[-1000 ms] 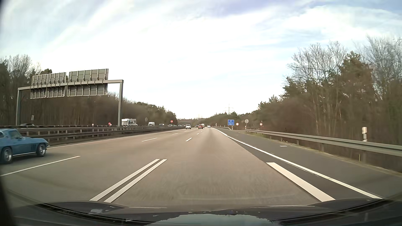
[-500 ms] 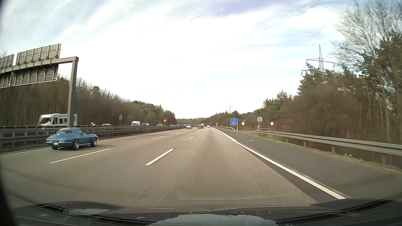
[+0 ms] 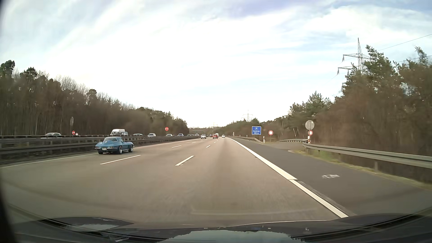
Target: Follow the waypoints while adhering to traffic rules and regulations
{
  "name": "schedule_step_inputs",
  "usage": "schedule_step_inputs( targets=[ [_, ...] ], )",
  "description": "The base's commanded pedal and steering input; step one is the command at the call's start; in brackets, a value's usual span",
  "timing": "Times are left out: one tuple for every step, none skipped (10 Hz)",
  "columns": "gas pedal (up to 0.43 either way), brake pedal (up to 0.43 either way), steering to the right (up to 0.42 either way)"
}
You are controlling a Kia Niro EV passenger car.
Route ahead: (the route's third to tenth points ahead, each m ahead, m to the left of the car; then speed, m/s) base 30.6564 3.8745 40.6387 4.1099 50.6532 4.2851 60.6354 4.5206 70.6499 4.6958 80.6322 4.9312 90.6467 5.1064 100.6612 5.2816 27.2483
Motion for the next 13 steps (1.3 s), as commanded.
schedule_step_inputs(
  targets=[
    [0.311,0.000,-0.001],
    [0.268,0.000,-0.002],
    [0.228,0.000,-0.001],
    [0.209,0.000,-0.001],
    [0.209,0.000,-0.002],
    [0.209,0.000,-0.002],
    [0.209,0.000,-0.002],
    [0.209,0.000,-0.001],
    [0.209,0.000,-0.001],
    [0.209,0.000,-0.002],
    [0.209,0.000,-0.003],
    [0.209,0.000,-0.003],
    [0.209,0.000,-0.003]
  ],
)
